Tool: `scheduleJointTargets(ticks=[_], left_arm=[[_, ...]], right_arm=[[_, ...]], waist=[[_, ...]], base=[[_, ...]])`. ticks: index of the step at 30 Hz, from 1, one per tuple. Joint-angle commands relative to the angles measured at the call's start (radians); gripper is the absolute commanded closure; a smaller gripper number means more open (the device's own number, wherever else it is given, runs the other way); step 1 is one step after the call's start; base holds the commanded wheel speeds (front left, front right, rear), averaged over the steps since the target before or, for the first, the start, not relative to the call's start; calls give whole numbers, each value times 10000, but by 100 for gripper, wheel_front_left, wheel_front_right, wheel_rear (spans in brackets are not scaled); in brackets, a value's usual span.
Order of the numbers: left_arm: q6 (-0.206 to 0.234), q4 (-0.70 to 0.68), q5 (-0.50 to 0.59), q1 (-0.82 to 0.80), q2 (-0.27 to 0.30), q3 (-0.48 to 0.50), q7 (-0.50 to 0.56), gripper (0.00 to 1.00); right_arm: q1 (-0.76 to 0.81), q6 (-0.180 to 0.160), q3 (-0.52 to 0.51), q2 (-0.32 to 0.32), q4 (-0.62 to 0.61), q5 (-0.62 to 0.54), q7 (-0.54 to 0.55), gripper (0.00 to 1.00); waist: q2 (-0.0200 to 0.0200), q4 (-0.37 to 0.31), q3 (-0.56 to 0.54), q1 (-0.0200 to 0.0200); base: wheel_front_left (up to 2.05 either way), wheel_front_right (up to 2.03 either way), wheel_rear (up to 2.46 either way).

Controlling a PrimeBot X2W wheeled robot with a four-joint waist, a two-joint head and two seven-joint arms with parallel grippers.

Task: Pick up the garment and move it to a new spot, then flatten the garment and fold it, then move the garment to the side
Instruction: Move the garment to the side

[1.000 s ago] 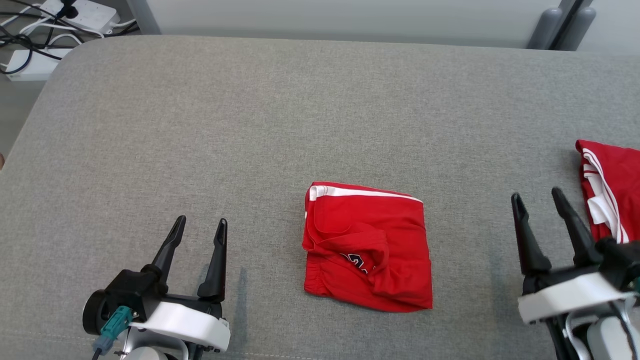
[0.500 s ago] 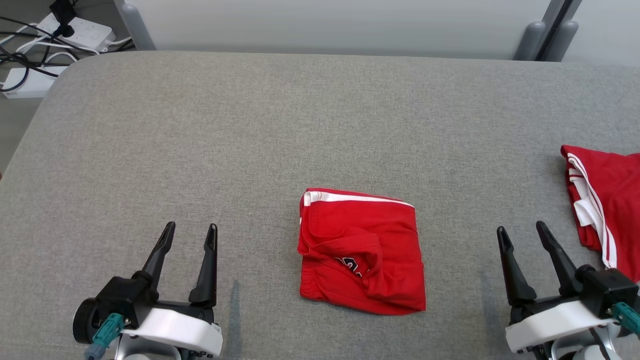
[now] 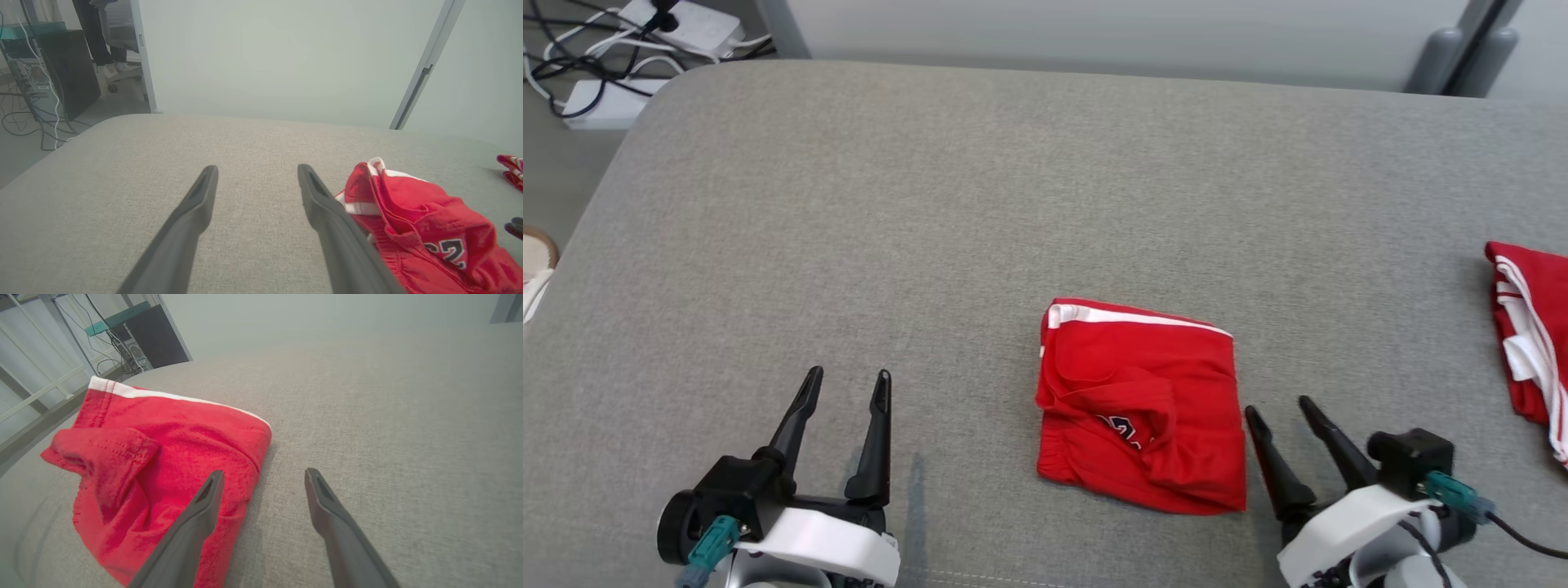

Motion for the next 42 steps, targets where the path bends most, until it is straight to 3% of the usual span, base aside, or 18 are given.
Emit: scheduleJointTargets(ticks=[1,12,13,14,15,20,25,29,35,42], left_arm=[[-13,-177,0,-530,88,352,-51,0],[-117,6,3,-579,-137,480,-115,0],[-124,13,10,-585,-143,503,-119,0],[-135,18,17,-597,-150,529,-122,0],[-150,28,25,-612,-161,549,-125,0],[-221,56,71,-653,-249,593,-135,0],[-303,69,99,-616,-334,622,-141,0],[-386,31,139,-710,-392,647,-144,0],[-528,36,193,-810,-480,643,-146,0],[-693,13,347,-1067,-406,510,-118,0]], right_arm=[[-391,0,535,-163,9,261,151,0],[-1044,0,2119,-423,868,2294,1035,0],[-1115,0,2282,-452,840,2490,1156,46],[-1214,0,2408,-524,770,2605,1152,76],[-1292,0,2524,-620,733,2673,1179,100],[-1798,0,2783,-1384,122,2031,607,100],[-2181,0,2661,-2155,-812,1052,737,100],[-2375,0,2476,-2948,-1903,318,1478,100],[-2533,0,1894,-4379,-3263,255,2961,100],[-2893,0,1076,-5853,-3212,706,3606,100]], waist=[[-1,192,128,0],[-1,530,382,0],[-1,513,407,0],[-1,493,430,0],[-1,477,439,0],[-1,298,472,0],[-1,-71,477,0],[-1,-403,581,0],[-1,-1027,639,0],[-1,-1819,950,0]], base=[[0,0,0],[0,0,0],[0,0,0],[0,0,0],[0,0,0],[0,0,0],[0,0,0],[0,0,0],[0,0,0],[0,0,0]])
